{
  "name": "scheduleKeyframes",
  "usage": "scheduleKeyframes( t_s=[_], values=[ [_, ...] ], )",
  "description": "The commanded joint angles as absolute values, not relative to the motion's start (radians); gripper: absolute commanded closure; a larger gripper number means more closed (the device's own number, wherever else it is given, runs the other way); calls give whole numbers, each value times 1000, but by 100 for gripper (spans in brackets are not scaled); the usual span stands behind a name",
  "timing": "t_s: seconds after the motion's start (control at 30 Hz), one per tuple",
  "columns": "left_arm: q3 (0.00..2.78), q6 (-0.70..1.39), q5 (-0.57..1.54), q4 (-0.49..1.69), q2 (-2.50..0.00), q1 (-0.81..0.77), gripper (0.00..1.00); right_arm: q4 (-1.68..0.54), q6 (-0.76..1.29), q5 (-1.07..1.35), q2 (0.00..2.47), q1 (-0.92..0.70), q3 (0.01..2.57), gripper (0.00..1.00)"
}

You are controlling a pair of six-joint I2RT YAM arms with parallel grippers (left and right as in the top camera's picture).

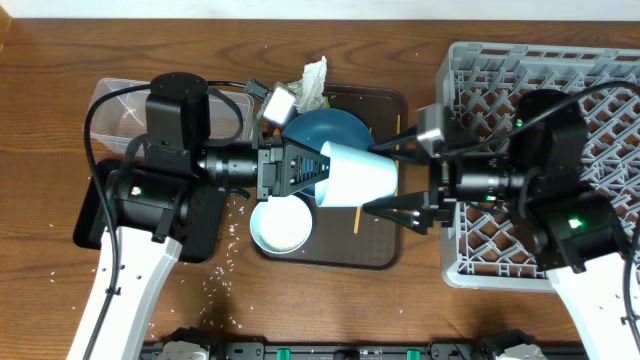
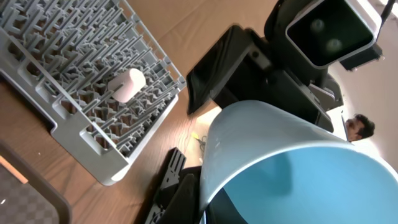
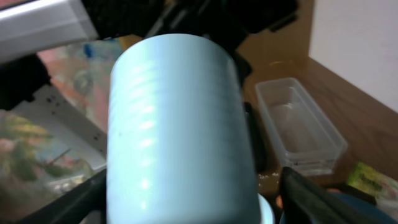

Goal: Sort waste into correct bins and load items into the dishwasher rack
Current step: 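Hand the light-blue cup from the left to the right gripper, then place the light-blue cup in the dish rack with the right gripper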

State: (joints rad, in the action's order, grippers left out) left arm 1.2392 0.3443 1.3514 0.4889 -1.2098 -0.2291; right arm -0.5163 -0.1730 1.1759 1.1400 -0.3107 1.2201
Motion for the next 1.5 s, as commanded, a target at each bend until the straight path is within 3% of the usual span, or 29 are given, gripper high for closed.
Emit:
scheduleKeyframes(
  t_s=[0.0, 0.1, 0.17, 0.2, 0.27, 0.43, 0.5, 0.8, 1.03, 1.23, 1.47],
  values=[
    [1248, 361, 1406, 481, -1208, -228, 94, -510, -180, 1194, 1163, -357, 1224, 28],
    [1248, 361, 1403, 467, -1208, -228, 94, -512, -180, 1194, 1163, -374, 1224, 44],
    [1248, 361, 1402, 453, -1208, -228, 94, -512, -180, 1192, 1158, -371, 1224, 48],
    [1248, 361, 1402, 445, -1208, -228, 89, -513, -179, 1181, 1156, -366, 1224, 52],
    [1248, 361, 1383, 431, -1208, -228, 65, -520, -176, 1168, 1144, -344, 1224, 60],
    [1248, 361, 1289, 431, -1208, -222, 41, -557, -119, 1112, 1104, -221, 1224, 61],
    [1248, 361, 1257, 431, -1208, -206, 38, -607, -81, 1037, 1083, -140, 1224, 60],
    [1248, 361, 1237, 432, -1208, -139, 37, -885, 23, 654, 1056, 295, 1224, 57],
    [1248, 361, 1237, 432, -1208, -139, 37, -918, 221, 328, 1111, 607, 1224, 60],
    [1248, 361, 1237, 443, -1208, -139, 37, -963, 480, 295, 1217, 811, 1224, 61],
    [1248, 353, 1237, 466, -1208, -139, 37, -1007, 482, 294, 1357, 899, 1224, 62]
  ],
)
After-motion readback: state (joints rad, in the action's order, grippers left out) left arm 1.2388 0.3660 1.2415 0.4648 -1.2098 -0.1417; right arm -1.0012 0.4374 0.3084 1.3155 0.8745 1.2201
